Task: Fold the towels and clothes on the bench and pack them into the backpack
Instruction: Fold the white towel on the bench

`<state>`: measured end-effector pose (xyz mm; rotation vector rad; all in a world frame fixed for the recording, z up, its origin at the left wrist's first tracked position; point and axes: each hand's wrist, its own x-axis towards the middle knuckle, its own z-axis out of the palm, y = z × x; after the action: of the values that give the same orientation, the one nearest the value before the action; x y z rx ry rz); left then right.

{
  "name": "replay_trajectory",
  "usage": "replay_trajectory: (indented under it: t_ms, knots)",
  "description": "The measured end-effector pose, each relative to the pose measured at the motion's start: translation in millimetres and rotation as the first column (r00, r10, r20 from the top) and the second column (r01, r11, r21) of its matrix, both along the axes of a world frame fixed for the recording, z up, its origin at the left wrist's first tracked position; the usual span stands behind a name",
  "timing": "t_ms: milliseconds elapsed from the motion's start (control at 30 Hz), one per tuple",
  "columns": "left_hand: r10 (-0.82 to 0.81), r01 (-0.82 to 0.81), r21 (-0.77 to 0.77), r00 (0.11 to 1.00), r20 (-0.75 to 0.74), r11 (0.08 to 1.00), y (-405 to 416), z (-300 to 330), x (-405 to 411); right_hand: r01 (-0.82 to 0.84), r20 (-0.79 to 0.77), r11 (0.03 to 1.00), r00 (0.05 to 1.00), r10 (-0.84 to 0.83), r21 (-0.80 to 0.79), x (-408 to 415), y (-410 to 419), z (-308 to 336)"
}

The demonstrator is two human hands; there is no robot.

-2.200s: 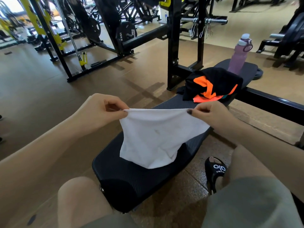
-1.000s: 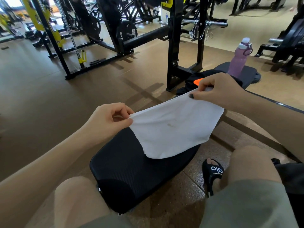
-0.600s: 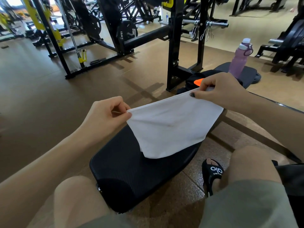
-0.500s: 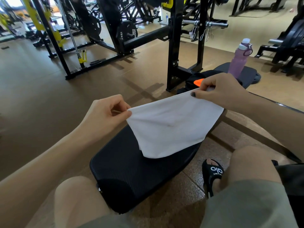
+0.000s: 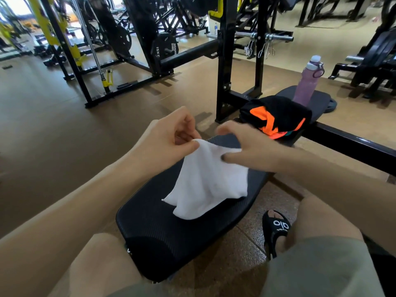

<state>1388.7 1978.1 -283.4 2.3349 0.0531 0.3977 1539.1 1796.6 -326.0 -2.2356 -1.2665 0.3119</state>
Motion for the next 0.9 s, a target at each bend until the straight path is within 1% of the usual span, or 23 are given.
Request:
replay_trajectory:
  t_ms: [33, 67, 100, 167, 267, 367, 433, 500, 567, 633, 667, 733, 800, 900]
  knots:
    - [-0.013, 0.013, 0.004, 1.000, -0.001, 1.000, -3, 0, 3, -0.084, -0.217, 0.989, 0.970, 0.108, 0.120, -14, 6, 2]
    - [-0.023, 0.023, 0.013, 1.000, 0.001, 1.000, -5, 0, 5, -0.105, -0.330, 0.973, 0.929, 0.169, 0.203, -22, 10, 2]
    - [-0.027, 0.027, 0.020, 1.000, 0.002, 0.999, -7, 0, 8, -0.082, -0.376, 0.962, 0.909, 0.180, 0.262, -26, 13, 1]
    - [-0.015, 0.015, 0.025, 1.000, 0.002, 1.000, -7, 0, 9, -0.036, -0.399, 0.942, 0.900, 0.176, 0.332, -27, 17, 2]
    - [0.013, -0.013, 0.027, 1.000, 0.015, 1.000, -4, -2, 8, -0.056, -0.352, 0.932, 0.917, 0.190, 0.357, -23, 17, 4]
    - [0.027, -0.028, 0.033, 0.999, 0.016, 0.999, -5, -9, 5, -0.106, -0.280, 0.936, 0.937, 0.207, 0.335, -24, 19, 6]
    - [0.053, -0.053, 0.049, 0.998, 0.019, 0.997, -6, -15, 3, -0.109, -0.261, 0.942, 0.945, 0.198, 0.318, -24, 19, 10]
    - [0.079, -0.080, 0.023, 0.997, 0.018, 0.997, -4, -19, 1, -0.107, -0.224, 0.948, 0.958, 0.179, 0.299, -21, 18, 14]
    - [0.080, -0.080, -0.026, 0.997, 0.003, 0.996, -2, -22, 0, -0.080, -0.171, 0.954, 0.976, 0.134, 0.290, -18, 19, 18]
    - [0.053, -0.055, -0.062, 0.998, -0.034, 0.997, -1, -25, -2, -0.032, -0.156, 0.946, 0.984, 0.087, 0.322, -16, 22, 21]
    - [0.039, -0.043, -0.069, 0.997, -0.060, 0.997, -2, -27, -2, -0.014, -0.158, 0.940, 0.985, 0.073, 0.342, -16, 24, 23]
    - [0.047, -0.050, -0.030, 0.994, -0.096, 0.998, -4, -35, -3, 0.000, -0.141, 0.930, 0.988, 0.056, 0.367, -17, 27, 27]
    - [0.095, -0.093, 0.026, 0.991, -0.091, 0.995, -4, -44, -3, 0.010, -0.107, 0.924, 0.994, 0.033, 0.383, -17, 30, 31]
    - [0.157, -0.157, 0.007, 0.987, -0.027, 0.988, 0, -49, -5, 0.048, -0.078, 0.912, 0.997, -0.018, 0.407, -15, 30, 33]
